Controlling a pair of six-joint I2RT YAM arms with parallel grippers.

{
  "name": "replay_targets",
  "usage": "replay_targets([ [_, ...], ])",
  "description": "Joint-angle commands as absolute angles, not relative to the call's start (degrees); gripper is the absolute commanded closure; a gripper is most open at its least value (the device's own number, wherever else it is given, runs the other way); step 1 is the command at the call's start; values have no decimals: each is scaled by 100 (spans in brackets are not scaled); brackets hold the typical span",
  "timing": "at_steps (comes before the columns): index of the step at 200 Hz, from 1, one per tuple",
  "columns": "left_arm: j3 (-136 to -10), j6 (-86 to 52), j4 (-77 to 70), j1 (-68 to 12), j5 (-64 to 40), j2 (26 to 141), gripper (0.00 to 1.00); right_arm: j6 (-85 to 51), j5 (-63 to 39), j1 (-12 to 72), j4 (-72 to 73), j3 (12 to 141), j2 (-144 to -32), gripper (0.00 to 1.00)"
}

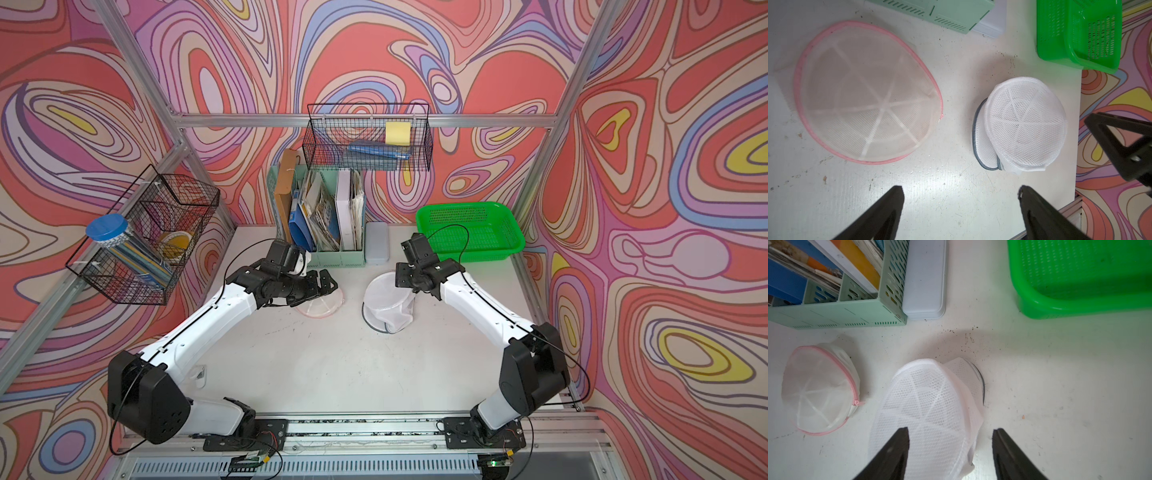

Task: Turn the laundry bag inside out
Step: Turn over the laundry bag at the center of the board.

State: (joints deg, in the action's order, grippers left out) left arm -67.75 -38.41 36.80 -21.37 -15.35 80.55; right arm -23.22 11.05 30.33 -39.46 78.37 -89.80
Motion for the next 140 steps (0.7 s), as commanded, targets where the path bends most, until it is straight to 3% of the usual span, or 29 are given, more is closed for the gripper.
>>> replay_targets([
  [1, -6518, -3974, 3722, -1907, -1452, 7750, 7, -2037, 2368, 3586, -5115, 8533, -9421, 34],
  [84, -5668, -4001, 3944, -967, -1482, 6610, 4, -1495, 2032, 5035, -6300, 11060, -12074, 38],
  [116, -5529, -3984, 4004, -914, -1539, 6410, 4, -1140, 2414, 5226, -6472, 11030, -12398, 37],
  [140, -5520, -3956, 4047, -905, -1524, 6304, 4, -975, 2764, 5229, -6449, 10802, -12372, 44],
])
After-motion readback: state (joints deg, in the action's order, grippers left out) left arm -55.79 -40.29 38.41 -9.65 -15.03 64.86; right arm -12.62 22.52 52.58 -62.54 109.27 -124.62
